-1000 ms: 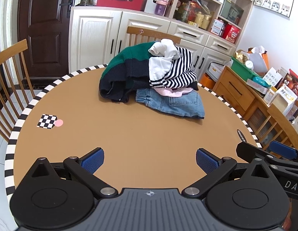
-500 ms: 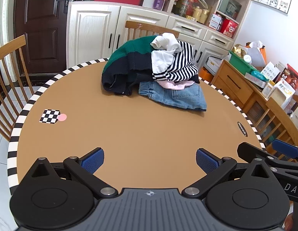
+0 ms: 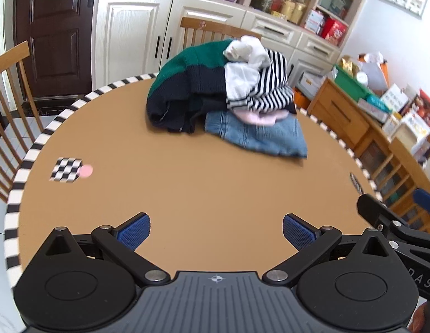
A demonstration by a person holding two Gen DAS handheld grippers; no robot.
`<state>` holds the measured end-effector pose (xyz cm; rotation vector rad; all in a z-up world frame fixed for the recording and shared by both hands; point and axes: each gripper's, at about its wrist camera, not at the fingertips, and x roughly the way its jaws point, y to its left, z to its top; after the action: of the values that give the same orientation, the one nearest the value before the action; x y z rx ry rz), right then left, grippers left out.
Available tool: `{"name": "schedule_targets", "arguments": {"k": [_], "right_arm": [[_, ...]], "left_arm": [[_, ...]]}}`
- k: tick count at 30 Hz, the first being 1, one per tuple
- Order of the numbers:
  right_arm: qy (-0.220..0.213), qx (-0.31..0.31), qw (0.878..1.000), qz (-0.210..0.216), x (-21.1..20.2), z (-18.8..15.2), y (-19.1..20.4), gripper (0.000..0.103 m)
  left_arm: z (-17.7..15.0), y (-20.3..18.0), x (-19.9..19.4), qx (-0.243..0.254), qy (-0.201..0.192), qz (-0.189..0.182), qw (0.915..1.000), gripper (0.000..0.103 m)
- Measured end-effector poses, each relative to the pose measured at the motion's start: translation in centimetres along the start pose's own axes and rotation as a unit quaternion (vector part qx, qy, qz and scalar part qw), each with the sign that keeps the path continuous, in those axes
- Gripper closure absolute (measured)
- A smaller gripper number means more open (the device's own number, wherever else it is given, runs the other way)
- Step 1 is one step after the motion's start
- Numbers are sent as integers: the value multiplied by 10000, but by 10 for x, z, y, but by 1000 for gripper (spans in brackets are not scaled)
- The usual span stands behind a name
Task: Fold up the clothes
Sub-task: 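Grasp the striped sweater with both grippers and lift it off the pile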
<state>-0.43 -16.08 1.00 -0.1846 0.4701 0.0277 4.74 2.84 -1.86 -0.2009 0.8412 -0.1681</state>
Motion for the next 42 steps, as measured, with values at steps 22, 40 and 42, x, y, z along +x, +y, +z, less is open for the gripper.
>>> {"name": "schedule_targets", "arguments": {"k": [22, 40, 42], "right_arm": [[59, -302, 9881, 1506, 287, 60, 13, 41], [14, 737, 9767, 2017, 265, 60, -31, 95], [-94, 869, 9760, 1996, 236, 65, -47, 95]], "left_arm": [[241, -23, 219, 1218, -1150, -977, 9810, 18], [251, -4, 235, -101, -864, -1792, 9800, 94], [241, 2, 203, -211, -903, -1941, 9766, 94]]}}
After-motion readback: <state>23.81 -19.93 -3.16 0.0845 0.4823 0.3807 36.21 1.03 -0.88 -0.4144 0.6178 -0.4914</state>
